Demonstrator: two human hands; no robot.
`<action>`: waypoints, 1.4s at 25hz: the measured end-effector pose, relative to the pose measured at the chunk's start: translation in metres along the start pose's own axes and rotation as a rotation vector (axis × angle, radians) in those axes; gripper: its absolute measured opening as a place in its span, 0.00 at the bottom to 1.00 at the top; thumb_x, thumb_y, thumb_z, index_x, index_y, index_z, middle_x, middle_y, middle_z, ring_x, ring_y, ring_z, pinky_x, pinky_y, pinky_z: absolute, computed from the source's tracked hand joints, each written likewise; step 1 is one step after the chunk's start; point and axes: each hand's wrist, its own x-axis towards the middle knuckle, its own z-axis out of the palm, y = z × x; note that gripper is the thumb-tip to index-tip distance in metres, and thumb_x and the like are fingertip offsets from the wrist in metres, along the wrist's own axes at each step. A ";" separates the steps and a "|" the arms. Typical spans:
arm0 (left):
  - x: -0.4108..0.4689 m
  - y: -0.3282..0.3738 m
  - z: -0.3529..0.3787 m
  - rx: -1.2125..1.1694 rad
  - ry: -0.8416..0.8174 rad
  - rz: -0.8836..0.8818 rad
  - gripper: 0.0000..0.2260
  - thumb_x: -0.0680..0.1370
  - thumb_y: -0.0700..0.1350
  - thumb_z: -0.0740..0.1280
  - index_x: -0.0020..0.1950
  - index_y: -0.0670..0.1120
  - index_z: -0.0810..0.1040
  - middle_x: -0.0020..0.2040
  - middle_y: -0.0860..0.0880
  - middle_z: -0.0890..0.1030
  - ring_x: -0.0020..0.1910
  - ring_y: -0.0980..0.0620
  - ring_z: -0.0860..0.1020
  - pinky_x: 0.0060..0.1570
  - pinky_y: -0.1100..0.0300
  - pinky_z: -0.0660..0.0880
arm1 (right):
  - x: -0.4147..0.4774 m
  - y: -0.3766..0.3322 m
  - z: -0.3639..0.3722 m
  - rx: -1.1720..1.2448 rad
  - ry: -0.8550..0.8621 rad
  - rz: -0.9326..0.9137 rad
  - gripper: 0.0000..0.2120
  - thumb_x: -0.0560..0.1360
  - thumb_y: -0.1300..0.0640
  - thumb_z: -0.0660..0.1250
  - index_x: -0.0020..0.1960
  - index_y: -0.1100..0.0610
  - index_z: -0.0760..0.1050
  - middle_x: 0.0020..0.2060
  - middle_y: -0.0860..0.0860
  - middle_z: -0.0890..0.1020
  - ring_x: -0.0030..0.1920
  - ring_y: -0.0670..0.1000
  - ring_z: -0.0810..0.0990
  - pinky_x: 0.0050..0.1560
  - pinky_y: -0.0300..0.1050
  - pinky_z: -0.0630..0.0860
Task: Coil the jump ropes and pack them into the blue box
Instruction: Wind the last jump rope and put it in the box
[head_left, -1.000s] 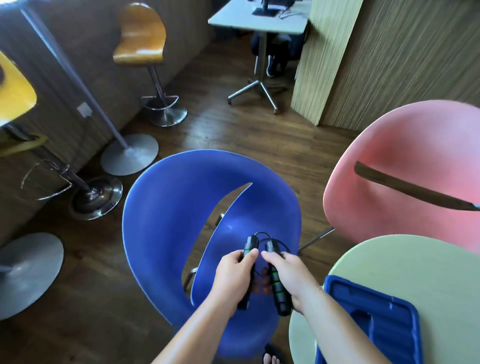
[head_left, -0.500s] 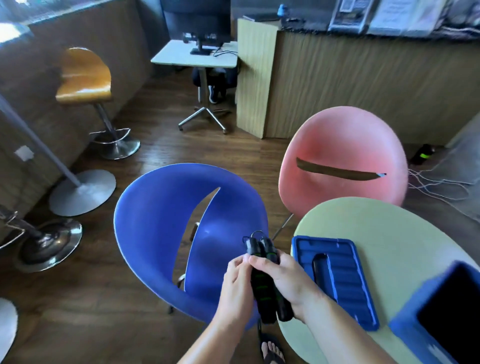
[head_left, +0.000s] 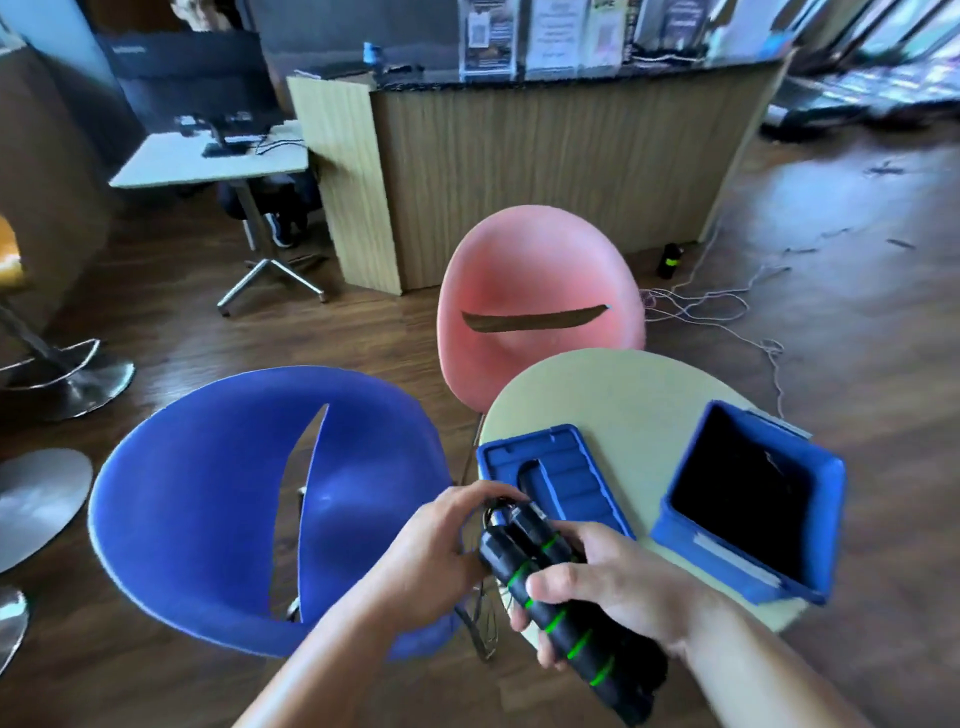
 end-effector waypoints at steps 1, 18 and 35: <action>0.004 0.010 0.008 -0.052 -0.067 -0.025 0.21 0.68 0.49 0.65 0.61 0.60 0.76 0.57 0.62 0.82 0.59 0.58 0.80 0.60 0.60 0.75 | -0.012 0.002 -0.008 -0.007 0.009 -0.002 0.20 0.75 0.59 0.71 0.65 0.65 0.72 0.47 0.67 0.80 0.39 0.60 0.81 0.41 0.50 0.79; 0.141 0.213 0.307 -0.451 -0.460 0.110 0.12 0.73 0.34 0.67 0.39 0.50 0.71 0.35 0.54 0.72 0.35 0.56 0.68 0.35 0.61 0.67 | -0.312 0.067 -0.202 0.244 0.351 -0.237 0.19 0.73 0.54 0.72 0.61 0.60 0.77 0.44 0.66 0.81 0.34 0.57 0.82 0.37 0.46 0.79; 0.326 0.363 0.493 -0.244 -0.379 0.604 0.10 0.82 0.43 0.66 0.59 0.51 0.85 0.50 0.52 0.80 0.52 0.51 0.81 0.54 0.61 0.75 | -0.420 0.049 -0.368 0.396 0.802 -0.453 0.18 0.71 0.60 0.71 0.56 0.68 0.75 0.48 0.65 0.80 0.46 0.62 0.81 0.51 0.56 0.77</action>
